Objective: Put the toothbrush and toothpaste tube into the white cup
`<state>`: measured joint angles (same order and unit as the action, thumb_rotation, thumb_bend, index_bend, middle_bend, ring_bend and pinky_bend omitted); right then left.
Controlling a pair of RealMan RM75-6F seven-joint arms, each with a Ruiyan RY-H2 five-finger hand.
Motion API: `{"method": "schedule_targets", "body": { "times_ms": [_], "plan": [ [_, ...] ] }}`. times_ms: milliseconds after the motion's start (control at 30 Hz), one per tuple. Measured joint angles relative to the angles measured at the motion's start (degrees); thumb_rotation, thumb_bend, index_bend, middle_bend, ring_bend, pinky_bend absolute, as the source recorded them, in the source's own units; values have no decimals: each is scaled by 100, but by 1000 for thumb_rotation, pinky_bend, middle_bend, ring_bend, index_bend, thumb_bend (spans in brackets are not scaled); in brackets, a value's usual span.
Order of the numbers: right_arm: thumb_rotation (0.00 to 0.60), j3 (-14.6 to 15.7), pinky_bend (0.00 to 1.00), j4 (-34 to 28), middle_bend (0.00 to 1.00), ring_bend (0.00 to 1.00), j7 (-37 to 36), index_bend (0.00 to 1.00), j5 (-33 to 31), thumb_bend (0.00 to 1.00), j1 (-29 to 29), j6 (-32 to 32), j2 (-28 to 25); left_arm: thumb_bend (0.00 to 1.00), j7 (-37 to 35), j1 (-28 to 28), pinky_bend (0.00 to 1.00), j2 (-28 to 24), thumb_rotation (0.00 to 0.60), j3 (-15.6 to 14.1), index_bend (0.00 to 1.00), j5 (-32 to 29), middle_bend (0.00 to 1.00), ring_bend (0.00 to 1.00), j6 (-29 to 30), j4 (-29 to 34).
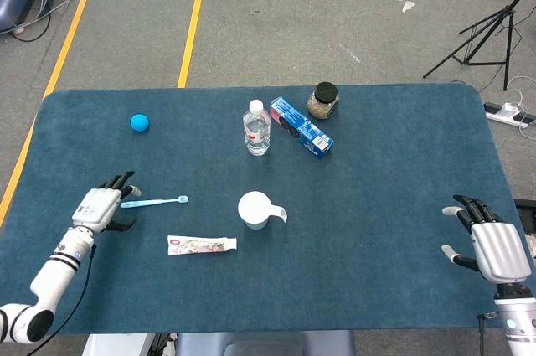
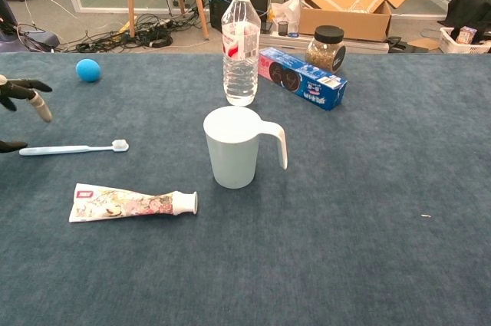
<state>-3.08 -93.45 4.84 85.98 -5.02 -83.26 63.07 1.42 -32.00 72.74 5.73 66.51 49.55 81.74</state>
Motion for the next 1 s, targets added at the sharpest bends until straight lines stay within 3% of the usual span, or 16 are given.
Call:
{"method": "schedule_targets", "body": {
  "times_ms": [267,1000],
  "plan": [
    [600,4,446,10,225,186,-23,353,10,98,1,-3,-7,258,-164,-80,0,292,600,165,424,-403,0,0,-205,-353],
    [600,-3,446,11,225,186,-59,353,-2,99,4,-14,-16,252,280,-299,0,1075,600,259,410,-1024,0,0,-465,-1303]
  ]
}}
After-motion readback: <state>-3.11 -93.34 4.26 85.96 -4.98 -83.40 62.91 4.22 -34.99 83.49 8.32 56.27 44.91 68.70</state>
